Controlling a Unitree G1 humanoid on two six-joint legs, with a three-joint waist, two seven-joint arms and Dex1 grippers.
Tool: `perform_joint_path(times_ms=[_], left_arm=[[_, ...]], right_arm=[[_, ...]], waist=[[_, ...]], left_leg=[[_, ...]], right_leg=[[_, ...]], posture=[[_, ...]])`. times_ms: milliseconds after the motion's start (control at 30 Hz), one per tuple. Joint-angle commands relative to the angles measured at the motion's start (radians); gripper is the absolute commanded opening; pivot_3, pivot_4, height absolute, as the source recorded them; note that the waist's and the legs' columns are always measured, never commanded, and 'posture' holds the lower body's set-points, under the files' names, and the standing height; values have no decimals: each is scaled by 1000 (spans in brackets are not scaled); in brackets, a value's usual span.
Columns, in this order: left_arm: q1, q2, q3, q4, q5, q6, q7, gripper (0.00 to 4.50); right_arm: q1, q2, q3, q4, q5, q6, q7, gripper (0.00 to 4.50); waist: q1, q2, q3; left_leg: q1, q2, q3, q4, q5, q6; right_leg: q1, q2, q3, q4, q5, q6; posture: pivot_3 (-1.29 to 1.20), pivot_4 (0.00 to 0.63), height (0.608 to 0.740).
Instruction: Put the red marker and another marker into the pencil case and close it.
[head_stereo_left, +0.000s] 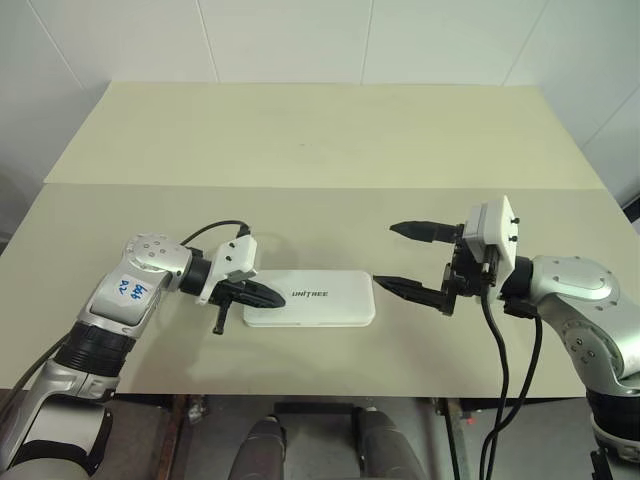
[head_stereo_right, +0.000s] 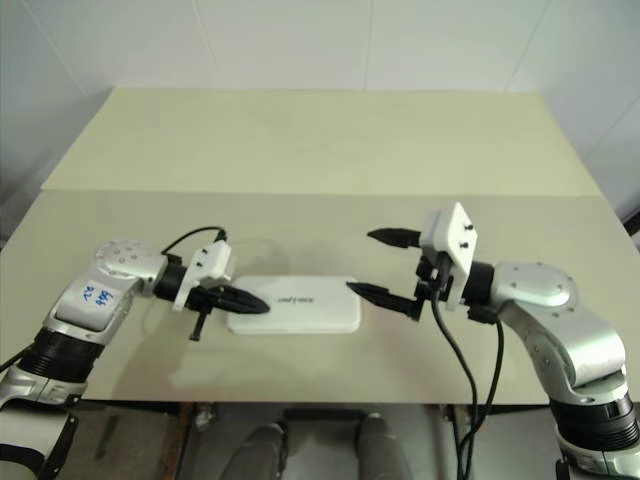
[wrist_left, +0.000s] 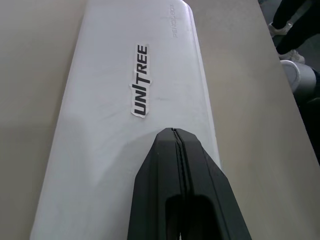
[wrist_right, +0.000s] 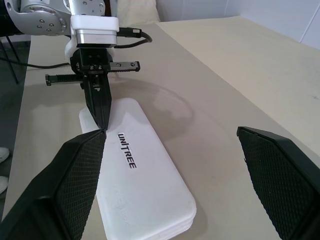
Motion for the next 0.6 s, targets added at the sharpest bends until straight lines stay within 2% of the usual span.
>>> perform_joint_path(times_ms=[33, 300, 600], left_arm=[[6, 34, -21, -19, 27, 27, -16, 0], [9, 52, -12, -38, 12, 54, -31, 0], [6, 67, 110, -71, -124, 172, -32, 0]], right_arm=[[1, 7, -9, -38, 3, -25, -6, 4448], [-11, 20, 1, -24, -6, -34, -5, 4448], [-21, 29, 1, -9, -4, -26, 4, 4448]], waist=[[-1, 0, 0], [0, 0, 0], [-1, 0, 0]], left_leg=[[0, 0, 0, 0, 0, 0], [0, 0, 0, 0, 0, 0], [0, 0, 0, 0, 0, 0]], right_leg=[[0, 0, 0, 0, 0, 0], [0, 0, 0, 0, 0, 0], [0, 0, 0, 0, 0, 0]], posture=[[0, 150, 740], [0, 150, 740], [0, 150, 740]])
